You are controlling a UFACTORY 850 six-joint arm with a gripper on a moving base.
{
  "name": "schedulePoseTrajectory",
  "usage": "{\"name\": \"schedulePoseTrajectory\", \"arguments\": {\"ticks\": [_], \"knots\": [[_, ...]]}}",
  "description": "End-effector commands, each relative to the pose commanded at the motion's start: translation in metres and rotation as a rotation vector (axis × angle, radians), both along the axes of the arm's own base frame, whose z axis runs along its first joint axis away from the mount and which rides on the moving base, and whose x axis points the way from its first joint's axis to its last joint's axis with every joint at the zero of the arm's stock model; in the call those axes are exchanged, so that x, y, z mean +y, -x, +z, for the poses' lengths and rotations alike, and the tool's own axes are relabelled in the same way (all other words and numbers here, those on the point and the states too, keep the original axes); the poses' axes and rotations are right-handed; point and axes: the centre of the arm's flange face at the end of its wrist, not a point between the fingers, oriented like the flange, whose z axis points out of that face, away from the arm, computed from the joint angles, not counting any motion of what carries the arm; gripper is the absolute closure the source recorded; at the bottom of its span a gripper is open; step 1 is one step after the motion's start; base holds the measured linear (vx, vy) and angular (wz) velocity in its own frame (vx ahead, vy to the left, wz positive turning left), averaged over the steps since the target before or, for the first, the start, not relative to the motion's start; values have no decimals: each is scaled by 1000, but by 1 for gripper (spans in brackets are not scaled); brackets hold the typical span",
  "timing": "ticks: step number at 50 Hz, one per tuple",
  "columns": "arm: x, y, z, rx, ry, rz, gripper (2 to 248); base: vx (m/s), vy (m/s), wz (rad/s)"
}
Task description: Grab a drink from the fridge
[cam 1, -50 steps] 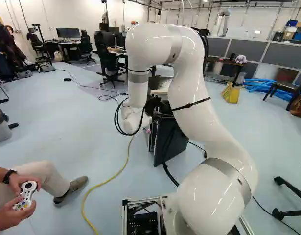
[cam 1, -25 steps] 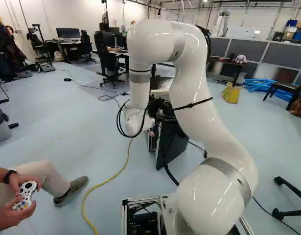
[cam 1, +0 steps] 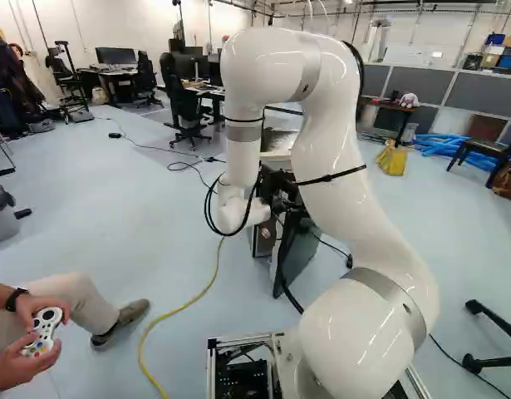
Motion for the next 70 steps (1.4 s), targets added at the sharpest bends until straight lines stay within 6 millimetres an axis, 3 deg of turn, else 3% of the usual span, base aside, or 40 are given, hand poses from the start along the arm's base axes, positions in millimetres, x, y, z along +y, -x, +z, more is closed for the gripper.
{"name": "schedulePoseTrajectory", "arguments": {"ticks": [51, 70], "knots": [[-69, 37, 0, 31, 22, -435, 3, 0, 0, 0], [-103, 24, 3, -4, 4, -587, 3, 0, 0, 0]]}}
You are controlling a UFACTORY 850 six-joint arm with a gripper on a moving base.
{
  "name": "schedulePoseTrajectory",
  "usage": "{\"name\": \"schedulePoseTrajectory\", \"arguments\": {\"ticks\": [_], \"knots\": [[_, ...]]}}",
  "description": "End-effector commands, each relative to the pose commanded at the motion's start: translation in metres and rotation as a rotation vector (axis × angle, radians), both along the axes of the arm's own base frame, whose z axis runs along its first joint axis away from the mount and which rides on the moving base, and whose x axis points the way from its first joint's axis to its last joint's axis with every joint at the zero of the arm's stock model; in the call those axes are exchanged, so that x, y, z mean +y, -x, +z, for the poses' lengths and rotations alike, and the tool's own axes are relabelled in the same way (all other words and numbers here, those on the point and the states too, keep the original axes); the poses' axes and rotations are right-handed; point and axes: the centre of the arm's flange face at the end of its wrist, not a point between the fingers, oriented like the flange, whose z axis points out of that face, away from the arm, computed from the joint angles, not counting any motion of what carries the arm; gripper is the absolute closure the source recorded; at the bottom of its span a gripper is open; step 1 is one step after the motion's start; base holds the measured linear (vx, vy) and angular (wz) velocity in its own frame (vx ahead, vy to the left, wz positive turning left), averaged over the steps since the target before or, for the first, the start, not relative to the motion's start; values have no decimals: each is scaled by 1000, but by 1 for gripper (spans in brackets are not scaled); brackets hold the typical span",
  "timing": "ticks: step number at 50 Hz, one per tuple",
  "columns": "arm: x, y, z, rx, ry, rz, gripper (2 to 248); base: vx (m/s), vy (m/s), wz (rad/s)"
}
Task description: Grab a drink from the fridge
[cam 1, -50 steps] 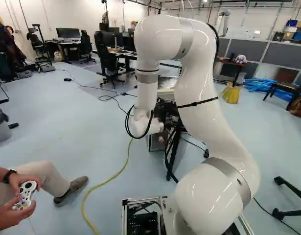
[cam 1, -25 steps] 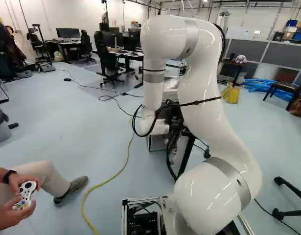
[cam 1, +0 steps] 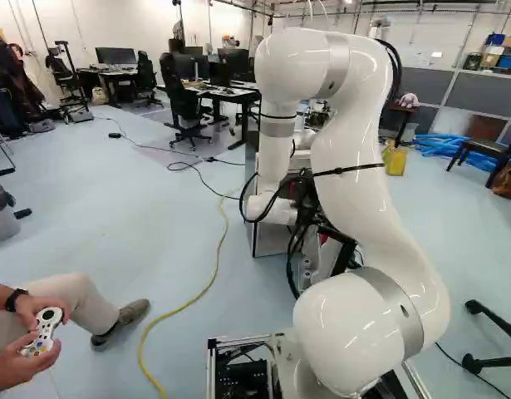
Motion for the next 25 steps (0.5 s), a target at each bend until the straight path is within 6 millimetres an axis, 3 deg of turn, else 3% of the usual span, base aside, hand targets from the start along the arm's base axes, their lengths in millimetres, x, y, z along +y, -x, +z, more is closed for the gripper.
{"name": "schedulePoseTrajectory", "arguments": {"ticks": [25], "knots": [[-49, -51, 11, -118, -11, -141, 3, 0, 0, 0]]}}
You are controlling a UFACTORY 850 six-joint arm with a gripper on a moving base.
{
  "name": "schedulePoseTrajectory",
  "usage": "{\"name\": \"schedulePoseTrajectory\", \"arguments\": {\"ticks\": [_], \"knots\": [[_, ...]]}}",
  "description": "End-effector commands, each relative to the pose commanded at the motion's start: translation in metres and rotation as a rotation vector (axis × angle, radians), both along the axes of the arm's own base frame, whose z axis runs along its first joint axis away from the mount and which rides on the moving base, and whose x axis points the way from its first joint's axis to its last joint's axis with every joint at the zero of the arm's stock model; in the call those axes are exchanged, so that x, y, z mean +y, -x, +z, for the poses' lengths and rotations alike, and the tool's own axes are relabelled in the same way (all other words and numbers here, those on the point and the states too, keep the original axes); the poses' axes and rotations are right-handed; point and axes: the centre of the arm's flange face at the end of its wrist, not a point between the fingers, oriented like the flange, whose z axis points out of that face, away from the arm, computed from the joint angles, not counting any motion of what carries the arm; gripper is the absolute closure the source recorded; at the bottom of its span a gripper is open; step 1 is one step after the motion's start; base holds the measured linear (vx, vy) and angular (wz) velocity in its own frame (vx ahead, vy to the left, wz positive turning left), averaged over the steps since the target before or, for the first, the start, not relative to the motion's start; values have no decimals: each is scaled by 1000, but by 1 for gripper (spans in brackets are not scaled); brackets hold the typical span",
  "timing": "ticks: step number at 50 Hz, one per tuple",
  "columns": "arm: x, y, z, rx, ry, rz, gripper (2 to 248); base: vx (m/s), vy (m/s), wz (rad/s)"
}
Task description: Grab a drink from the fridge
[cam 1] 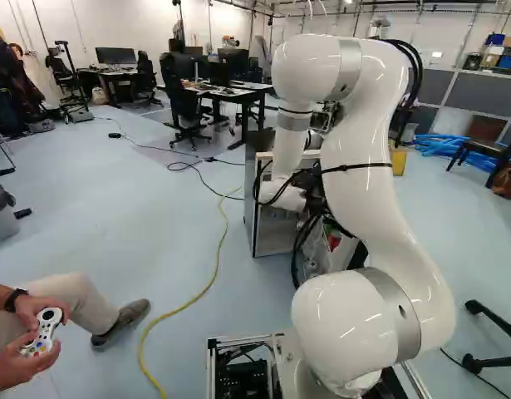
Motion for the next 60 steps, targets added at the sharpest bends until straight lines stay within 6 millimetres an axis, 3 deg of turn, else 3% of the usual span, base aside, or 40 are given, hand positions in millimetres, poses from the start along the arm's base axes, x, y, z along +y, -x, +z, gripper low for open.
{"name": "schedulePoseTrajectory", "arguments": {"ticks": [24, 60], "knots": [[-61, -44, 10, -109, 5, -135, 3, 0, 0, 0], [-154, -90, 21, -250, 31, -296, 3, 0, 0, 0]]}}
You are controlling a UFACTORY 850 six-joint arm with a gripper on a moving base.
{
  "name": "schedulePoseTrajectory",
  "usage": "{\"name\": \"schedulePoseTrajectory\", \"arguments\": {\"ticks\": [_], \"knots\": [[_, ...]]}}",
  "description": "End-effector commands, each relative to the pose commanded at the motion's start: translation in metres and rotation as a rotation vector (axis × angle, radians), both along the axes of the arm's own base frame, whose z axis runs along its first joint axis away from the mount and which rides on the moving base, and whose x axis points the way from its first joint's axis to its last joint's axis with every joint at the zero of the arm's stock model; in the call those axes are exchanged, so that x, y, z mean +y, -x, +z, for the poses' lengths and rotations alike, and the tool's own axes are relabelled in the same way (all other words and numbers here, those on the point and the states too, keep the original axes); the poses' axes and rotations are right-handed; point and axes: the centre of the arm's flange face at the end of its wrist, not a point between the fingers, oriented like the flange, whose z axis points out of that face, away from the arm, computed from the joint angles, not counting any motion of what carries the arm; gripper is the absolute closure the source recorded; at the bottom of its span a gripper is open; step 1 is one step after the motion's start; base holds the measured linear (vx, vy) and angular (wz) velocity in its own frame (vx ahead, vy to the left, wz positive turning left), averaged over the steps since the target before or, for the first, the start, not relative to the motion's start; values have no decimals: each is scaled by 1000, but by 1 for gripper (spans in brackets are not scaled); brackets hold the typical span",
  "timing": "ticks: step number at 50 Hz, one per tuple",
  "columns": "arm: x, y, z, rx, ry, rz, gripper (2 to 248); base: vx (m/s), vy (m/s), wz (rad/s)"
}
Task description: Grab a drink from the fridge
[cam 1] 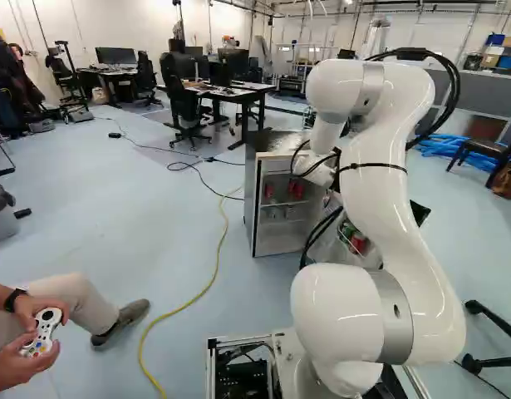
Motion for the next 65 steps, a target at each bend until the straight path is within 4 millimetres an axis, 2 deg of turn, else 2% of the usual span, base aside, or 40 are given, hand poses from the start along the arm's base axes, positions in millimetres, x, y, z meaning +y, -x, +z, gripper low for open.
{"name": "schedulePoseTrajectory", "arguments": {"ticks": [10, 17, 26, 45, 65], "knots": [[-25, -10, 3, -35, 11, -37, 3, 0, 0, 0], [-31, -12, 4, -44, 13, -47, 3, 0, 0, 0], [-27, -8, 4, -26, 20, -9, 3, 0, 0, 0], [-4, 13, 5, 66, 56, 202, 3, 0, 0, 0], [-12, 32, 9, 128, 98, 380, 3, 0, 0, 0]]}}
